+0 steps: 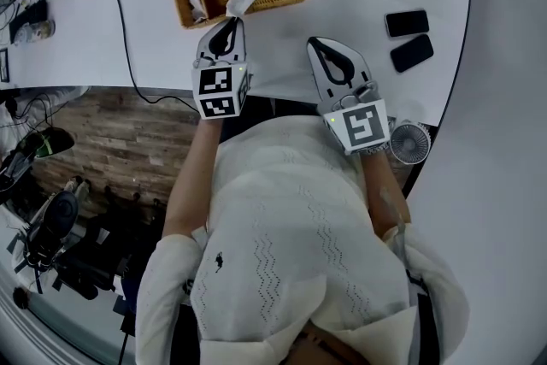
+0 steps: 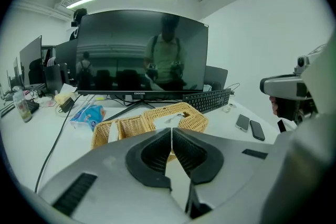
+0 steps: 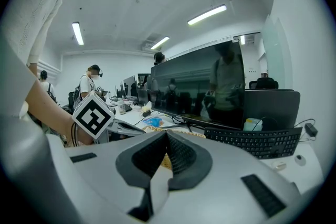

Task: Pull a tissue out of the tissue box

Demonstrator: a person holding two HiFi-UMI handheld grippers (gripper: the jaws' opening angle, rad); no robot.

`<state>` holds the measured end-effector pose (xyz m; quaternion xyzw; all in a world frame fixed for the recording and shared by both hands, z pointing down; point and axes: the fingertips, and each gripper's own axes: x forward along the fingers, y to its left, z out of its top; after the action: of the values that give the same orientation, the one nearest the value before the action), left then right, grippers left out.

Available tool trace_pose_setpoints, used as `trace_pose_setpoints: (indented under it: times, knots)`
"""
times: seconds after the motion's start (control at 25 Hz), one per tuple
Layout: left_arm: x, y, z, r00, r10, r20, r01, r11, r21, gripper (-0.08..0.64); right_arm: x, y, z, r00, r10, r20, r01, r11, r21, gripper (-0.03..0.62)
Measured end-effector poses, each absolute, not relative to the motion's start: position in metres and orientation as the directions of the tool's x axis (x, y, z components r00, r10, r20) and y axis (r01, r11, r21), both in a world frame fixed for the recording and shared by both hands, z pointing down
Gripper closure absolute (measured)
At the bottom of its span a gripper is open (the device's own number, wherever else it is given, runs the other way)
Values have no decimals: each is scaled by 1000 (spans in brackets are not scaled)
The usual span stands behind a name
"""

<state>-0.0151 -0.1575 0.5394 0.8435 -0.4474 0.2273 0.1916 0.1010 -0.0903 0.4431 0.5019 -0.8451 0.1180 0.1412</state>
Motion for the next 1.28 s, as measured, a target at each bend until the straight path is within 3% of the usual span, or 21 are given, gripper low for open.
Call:
trace_pose_setpoints:
  times: [1.28]
  knots:
    - [-29,-118,524,515,-676,527,-836,-533,133,540,96,-81,445,-442,-812,381,-886,462,-45,591]
